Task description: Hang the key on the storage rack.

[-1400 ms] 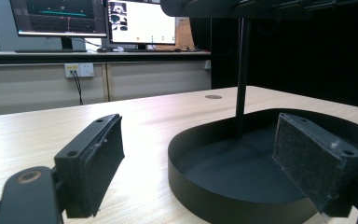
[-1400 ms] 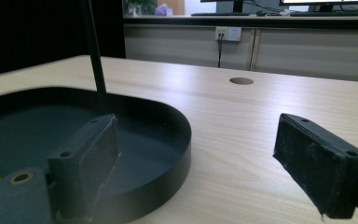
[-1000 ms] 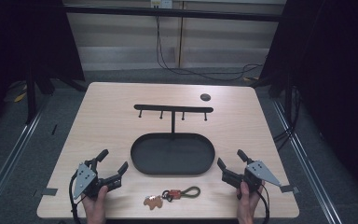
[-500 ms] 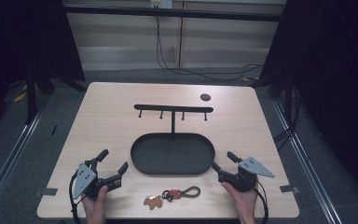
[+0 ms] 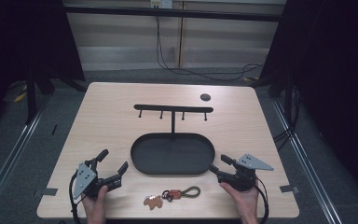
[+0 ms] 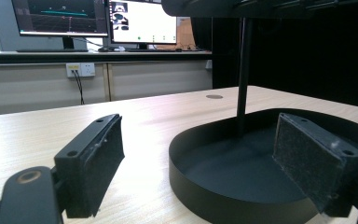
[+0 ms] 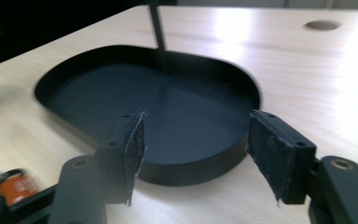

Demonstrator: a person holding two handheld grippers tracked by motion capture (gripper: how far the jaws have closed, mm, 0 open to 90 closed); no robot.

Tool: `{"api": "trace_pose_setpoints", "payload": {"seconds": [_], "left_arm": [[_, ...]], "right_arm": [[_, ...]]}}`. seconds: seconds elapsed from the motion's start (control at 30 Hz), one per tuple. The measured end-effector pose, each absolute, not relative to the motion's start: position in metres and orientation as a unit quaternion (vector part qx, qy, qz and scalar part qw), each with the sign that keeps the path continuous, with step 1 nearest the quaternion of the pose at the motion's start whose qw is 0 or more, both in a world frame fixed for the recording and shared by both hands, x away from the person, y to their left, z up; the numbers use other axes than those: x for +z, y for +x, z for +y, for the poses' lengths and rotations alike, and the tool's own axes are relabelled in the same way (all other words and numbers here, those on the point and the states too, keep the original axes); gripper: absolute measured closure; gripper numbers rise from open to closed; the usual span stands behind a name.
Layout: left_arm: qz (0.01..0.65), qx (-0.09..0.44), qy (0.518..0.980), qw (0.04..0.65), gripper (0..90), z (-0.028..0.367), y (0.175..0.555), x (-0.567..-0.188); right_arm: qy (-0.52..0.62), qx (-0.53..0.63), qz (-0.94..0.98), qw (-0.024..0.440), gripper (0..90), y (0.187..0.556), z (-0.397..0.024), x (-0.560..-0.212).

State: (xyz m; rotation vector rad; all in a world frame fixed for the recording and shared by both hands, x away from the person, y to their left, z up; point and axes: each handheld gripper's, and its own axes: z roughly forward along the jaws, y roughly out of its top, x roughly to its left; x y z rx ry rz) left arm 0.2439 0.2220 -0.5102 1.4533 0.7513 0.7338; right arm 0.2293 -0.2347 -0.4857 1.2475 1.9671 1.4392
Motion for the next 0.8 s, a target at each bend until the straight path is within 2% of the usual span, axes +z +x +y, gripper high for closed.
{"api": "trace_pose_setpoints", "payload": {"seconds": [0.2, 0.57, 0.6, 0.63, 0.73, 0.8], "left_arm": [[0.326, 0.32, 0.636, 0.622, 15.8, 0.223, 0.244, -0.51], [0.327, 0.319, 0.633, 0.625, 15.8, 0.222, 0.244, -0.51], [0.327, 0.32, 0.633, 0.625, 15.8, 0.222, 0.244, -0.51], [0.327, 0.32, 0.633, 0.625, 15.8, 0.222, 0.244, -0.51], [0.327, 0.32, 0.633, 0.624, 15.8, 0.222, 0.244, -0.51], [0.327, 0.32, 0.633, 0.624, 15.8, 0.222, 0.244, -0.51]], "right_arm": [[0.423, 0.512, 0.729, 0.166, 40.8, 0.231, -0.228, -0.482], [0.401, 0.491, 0.765, 0.109, 38.8, 0.232, -0.213, -0.47], [0.391, 0.484, 0.776, 0.102, 44.8, 0.233, -0.208, -0.469], [0.384, 0.479, 0.783, 0.098, 45.8, 0.234, -0.206, -0.468], [0.374, 0.468, 0.797, 0.076, 45.8, 0.237, -0.2, -0.465], [0.374, 0.454, 0.805, 0.079, 44.5, 0.237, -0.197, -0.463]]}}
